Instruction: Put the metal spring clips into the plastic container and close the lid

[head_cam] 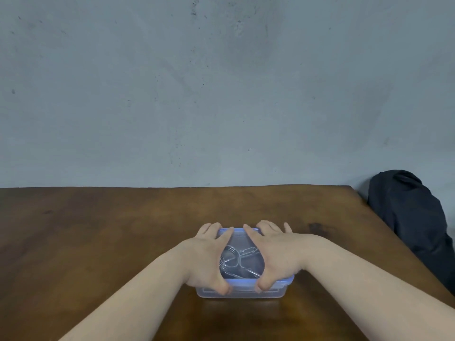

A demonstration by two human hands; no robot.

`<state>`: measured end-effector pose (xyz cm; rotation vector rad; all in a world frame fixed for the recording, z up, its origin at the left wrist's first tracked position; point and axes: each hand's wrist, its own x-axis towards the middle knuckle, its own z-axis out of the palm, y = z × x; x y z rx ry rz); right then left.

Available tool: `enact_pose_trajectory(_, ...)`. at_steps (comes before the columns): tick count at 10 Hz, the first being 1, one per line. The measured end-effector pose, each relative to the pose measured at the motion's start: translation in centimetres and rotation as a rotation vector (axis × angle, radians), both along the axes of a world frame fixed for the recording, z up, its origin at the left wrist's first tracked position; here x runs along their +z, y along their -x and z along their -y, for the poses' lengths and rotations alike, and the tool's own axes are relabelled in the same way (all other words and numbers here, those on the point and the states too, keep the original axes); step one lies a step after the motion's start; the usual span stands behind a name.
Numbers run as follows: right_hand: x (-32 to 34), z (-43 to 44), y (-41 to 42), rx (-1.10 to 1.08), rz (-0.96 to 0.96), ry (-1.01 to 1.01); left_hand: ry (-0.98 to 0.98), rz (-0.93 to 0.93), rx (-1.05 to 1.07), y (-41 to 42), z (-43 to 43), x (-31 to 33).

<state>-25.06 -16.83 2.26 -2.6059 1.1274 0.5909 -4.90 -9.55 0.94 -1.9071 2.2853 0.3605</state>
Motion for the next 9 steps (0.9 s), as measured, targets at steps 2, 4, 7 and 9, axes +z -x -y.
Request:
enact_pose_trajectory(2, -1.3, -1.6, 0.4, -0.051, 0.124, 0.055, 0.074, -0.011, 0.045, 0.5, -1.3, -0.7)
enact_pose_trajectory(4, -1.6, -2.6, 0.9, -0.086, 0.245, 0.095, 0.178, -0.034, 0.033, 0.3, -1.9, -1.8)
enact_pose_trajectory(7, -1.3, -2.8, 2.1, -0.063, 0.264, 0.022, -0.013, -0.207, 0.081, -0.4, -1.8, -0.3)
enact_pose_trajectory(9, 2.5, -1.1, 3.9, -0.147, 0.518, -0.019, 0.069, -0.440, 0.101, -2.1, 0.3, 4.2)
